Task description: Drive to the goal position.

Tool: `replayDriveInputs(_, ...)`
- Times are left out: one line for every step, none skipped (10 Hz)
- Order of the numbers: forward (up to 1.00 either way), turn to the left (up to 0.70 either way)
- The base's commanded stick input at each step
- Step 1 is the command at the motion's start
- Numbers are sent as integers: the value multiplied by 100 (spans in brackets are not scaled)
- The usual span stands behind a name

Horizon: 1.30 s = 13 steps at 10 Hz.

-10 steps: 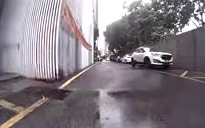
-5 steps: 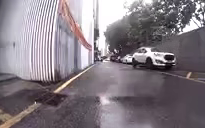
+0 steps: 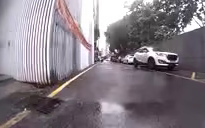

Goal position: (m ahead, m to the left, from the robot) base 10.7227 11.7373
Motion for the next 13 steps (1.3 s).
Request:
replayDriveInputs(45,0)
replayDriveInputs(45,0)
replayDriveInputs(45,0)
replayDriveInputs(45,0)
replayDriveInputs(45,0)
replayDriveInputs(45,0)
replayDriveInputs(45,0)
replayDriveInputs(45,0)
replayDriveInputs(45,0)
replayDriveInputs(45,0)
replayDriveInputs(45,0)
replayDriveInputs(45,0)
replayDriveInputs(45,0)
